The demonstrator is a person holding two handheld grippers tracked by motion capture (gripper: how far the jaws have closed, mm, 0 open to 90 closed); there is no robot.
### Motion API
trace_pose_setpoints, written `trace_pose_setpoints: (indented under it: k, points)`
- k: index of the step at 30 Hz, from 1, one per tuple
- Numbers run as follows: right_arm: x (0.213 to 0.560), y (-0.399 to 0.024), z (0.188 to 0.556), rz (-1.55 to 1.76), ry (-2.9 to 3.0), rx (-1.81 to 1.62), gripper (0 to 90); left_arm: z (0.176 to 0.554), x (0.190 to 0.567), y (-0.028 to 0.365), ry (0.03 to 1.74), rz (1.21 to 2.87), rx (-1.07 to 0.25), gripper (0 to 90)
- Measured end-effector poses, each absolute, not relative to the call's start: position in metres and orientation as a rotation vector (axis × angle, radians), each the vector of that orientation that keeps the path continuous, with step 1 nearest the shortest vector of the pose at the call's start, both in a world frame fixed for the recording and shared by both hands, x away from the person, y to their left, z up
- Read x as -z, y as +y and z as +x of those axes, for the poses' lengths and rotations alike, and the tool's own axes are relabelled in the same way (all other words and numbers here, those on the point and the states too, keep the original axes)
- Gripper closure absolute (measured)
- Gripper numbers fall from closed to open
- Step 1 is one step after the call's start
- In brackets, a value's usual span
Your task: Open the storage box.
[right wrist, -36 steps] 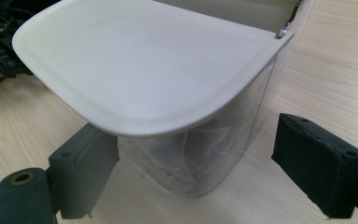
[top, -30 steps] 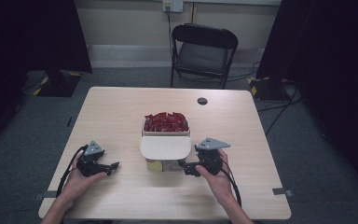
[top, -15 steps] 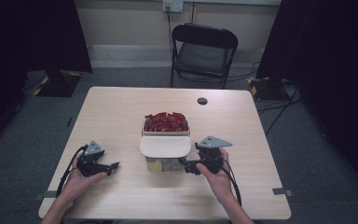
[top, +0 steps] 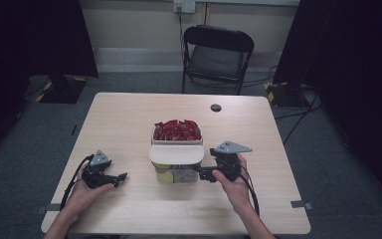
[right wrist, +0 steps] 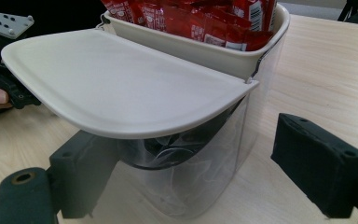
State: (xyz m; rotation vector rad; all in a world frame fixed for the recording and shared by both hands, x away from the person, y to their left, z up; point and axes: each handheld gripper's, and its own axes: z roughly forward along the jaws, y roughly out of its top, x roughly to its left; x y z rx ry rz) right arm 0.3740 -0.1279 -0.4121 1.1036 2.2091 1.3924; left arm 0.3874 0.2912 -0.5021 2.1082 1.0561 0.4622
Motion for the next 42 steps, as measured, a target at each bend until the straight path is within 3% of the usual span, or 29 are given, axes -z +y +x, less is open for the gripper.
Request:
trace_pose_setpoints:
  k: [42]
  points:
    - [0.393,-0.124,0.397,1.109,2.171,-1.455,14.1,0.387,0.502,0.291,1.056,2.108,-0.463,14.3]
